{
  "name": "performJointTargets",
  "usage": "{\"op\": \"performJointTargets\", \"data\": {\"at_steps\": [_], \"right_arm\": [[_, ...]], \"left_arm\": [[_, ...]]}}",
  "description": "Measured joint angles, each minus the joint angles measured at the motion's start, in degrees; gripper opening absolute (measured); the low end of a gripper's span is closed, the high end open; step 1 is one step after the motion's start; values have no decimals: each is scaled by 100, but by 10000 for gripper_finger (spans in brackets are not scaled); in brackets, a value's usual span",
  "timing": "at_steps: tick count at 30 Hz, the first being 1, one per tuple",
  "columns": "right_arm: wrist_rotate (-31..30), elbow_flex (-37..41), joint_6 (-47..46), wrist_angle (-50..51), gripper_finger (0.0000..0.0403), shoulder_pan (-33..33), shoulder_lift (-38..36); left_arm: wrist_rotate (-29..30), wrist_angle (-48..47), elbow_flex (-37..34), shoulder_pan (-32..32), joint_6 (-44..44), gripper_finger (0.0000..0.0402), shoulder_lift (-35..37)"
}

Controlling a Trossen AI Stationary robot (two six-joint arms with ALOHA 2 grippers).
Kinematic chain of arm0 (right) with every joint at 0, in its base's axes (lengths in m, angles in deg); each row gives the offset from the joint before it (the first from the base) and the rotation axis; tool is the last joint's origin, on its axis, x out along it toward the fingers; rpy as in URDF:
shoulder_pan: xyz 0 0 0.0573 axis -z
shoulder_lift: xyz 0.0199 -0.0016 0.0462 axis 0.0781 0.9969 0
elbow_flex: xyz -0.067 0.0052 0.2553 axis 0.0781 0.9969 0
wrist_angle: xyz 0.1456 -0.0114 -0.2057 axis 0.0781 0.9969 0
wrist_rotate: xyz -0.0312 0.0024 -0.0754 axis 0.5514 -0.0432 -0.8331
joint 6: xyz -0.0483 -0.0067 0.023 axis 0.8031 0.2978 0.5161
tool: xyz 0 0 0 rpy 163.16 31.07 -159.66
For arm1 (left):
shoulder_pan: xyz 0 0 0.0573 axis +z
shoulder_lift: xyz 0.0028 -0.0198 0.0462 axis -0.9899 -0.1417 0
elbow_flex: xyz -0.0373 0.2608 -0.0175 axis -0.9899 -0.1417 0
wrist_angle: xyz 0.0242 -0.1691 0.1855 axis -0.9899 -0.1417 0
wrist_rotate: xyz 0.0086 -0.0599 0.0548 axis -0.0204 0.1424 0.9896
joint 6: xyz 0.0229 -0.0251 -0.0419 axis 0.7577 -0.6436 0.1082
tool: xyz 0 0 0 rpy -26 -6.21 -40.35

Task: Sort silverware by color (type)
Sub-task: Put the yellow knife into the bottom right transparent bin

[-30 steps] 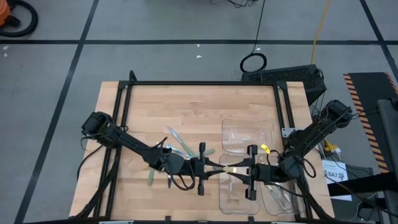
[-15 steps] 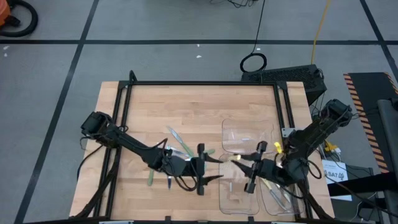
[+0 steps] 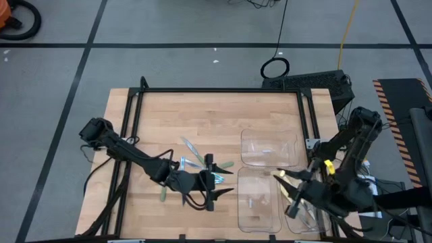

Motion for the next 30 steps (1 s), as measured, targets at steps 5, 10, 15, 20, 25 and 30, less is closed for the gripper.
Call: {"op": "performJointTargets", "data": {"at_steps": [5, 10, 15, 20, 25, 30], "right_arm": [[9, -368, 336, -107, 74, -194, 4], [7, -508, 693, -92, 74, 35, 2], [8, -535, 885, -38, 74, 411, -186], [24, -537, 961, 438, 74, 867, -284], [880, -535, 1034, 984, 74, 1411, -428], [1501, -535, 1104, 1292, 74, 2023, -430]], "left_arm": [[19, -225, 0, 13, -142, 252, 78], [22, -223, 0, 32, -150, 253, 74], [25, -263, 0, 61, -198, 253, 74], [26, -233, 0, 72, -108, 253, 74], [26, -222, 0, 88, -5, 253, 74], [26, -246, 0, 116, -27, 253, 74]]}}
